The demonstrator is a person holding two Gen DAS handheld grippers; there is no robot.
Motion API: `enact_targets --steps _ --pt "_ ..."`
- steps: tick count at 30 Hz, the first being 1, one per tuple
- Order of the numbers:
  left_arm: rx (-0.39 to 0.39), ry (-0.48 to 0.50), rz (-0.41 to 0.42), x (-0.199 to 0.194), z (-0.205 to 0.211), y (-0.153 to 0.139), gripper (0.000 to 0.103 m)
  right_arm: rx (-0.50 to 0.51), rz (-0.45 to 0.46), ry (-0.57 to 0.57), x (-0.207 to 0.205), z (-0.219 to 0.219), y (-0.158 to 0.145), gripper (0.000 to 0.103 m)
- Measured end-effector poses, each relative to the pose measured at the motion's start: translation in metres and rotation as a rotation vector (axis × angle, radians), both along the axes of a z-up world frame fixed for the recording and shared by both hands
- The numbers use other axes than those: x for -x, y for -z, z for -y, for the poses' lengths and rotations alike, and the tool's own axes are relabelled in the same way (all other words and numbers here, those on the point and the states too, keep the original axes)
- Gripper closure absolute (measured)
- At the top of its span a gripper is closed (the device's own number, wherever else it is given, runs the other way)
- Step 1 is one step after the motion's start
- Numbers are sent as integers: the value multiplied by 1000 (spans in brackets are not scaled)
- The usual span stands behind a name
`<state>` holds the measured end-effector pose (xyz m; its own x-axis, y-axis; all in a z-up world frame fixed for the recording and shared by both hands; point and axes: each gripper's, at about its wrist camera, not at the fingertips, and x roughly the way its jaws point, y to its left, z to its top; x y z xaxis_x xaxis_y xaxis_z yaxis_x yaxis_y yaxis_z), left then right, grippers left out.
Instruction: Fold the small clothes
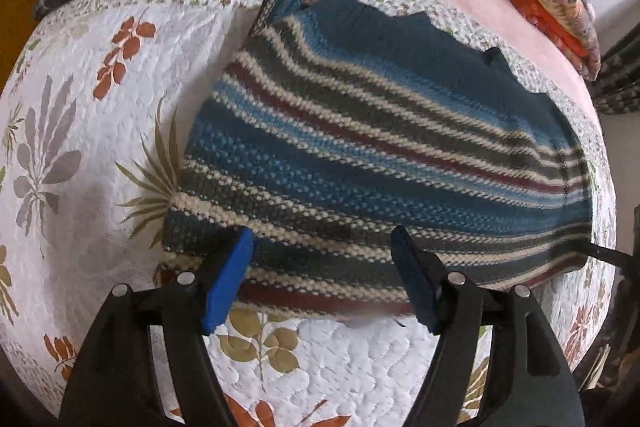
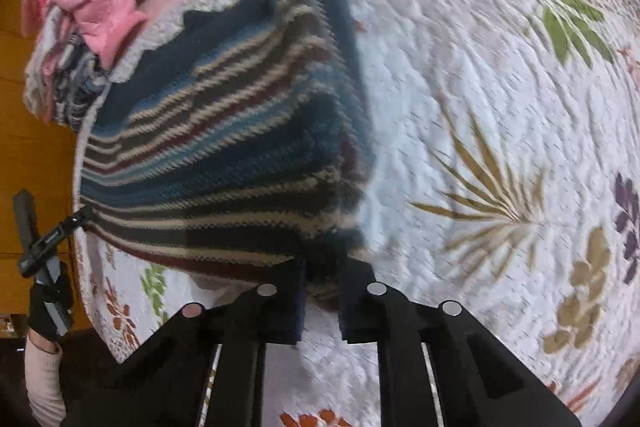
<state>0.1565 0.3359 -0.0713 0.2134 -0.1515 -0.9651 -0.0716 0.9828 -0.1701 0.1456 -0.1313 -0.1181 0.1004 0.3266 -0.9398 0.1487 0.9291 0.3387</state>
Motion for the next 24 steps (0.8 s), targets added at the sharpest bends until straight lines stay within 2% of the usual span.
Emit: enact_targets --steps 3,8,11,13,16,18,24 --pt "-27 12 -14 0 -1 10 32 19 -41 -7 4 3 12 92" --pt "-51 26 -16 -3 1 17 32 46 -36 -41 0 -4 10 91" --pt "-35 16 4 -5 3 10 32 34 9 -52 -4 -7 -2 80" --pt "-12 13 43 -6 6 1 32 2 50 -40 -10 -4 -11 60" --pt "16 17 102 -10 12 -9 30 -51 94 17 -20 7 -17 44" --pt "30 23 121 -13 16 -12 29 -104 103 54 -29 13 -14 38" --pt "13 50 107 -20 23 0 29 -143 86 71 -45 16 12 37"
